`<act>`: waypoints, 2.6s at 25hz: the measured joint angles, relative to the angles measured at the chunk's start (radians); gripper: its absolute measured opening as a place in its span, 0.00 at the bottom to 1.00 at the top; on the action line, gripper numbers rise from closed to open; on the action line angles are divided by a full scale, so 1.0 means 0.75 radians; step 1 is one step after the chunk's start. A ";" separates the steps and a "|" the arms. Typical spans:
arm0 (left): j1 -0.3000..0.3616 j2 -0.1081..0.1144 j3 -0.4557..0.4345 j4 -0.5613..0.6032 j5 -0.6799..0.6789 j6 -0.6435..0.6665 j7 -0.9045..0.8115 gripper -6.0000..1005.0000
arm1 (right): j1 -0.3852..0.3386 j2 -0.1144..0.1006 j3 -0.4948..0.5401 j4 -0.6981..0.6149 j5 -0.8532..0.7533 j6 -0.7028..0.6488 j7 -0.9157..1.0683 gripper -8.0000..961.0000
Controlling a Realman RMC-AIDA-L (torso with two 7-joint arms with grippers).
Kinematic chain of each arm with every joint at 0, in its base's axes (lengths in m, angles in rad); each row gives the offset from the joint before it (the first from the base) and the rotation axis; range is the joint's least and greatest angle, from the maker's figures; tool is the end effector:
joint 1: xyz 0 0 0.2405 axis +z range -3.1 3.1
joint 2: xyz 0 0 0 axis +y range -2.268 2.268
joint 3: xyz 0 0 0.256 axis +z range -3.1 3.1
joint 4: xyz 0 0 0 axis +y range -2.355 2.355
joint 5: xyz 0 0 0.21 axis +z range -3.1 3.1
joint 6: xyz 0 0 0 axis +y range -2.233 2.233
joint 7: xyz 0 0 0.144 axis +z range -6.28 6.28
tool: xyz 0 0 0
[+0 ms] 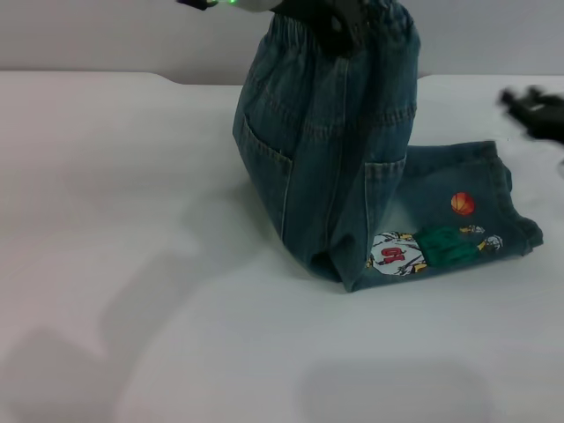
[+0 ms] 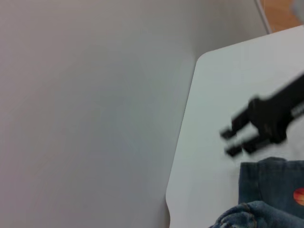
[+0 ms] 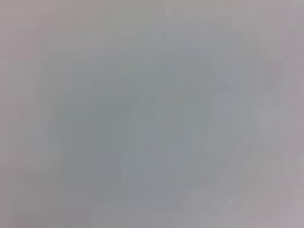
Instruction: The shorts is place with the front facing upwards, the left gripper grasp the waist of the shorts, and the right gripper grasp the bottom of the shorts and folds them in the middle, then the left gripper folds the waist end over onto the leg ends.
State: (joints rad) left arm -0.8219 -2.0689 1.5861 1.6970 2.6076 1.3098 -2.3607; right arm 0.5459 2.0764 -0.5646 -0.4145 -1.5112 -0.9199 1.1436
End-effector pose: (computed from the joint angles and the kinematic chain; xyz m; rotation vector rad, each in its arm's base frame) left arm 0.0086 0.3714 0.0106 -2.5178 0.2655 0.1587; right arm 0.3264 0.3902 0.0256 -1.8770 0.8833 0.6982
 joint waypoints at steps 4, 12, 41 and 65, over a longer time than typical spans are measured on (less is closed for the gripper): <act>0.022 0.000 0.014 -0.003 -0.054 -0.037 0.000 0.05 | -0.109 -0.003 0.001 -0.135 0.179 -0.018 -0.001 0.47; 0.074 0.003 0.070 -0.006 -0.143 -0.116 0.012 0.05 | -0.294 -0.011 0.004 -0.305 0.480 -0.097 -0.029 0.47; 0.096 -0.003 0.313 -0.302 -0.343 -0.578 0.014 0.09 | -0.377 -0.010 0.017 -0.319 0.506 -0.216 -0.023 0.47; 0.088 -0.002 0.321 -0.384 -0.388 -0.725 -0.032 0.41 | -0.371 -0.012 0.019 -0.293 0.501 -0.230 -0.025 0.47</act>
State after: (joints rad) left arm -0.7558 -2.0705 1.8271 1.4089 2.3164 0.7660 -2.3846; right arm 0.2676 2.0677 -0.5507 -0.6341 -1.1354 -1.0926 1.1246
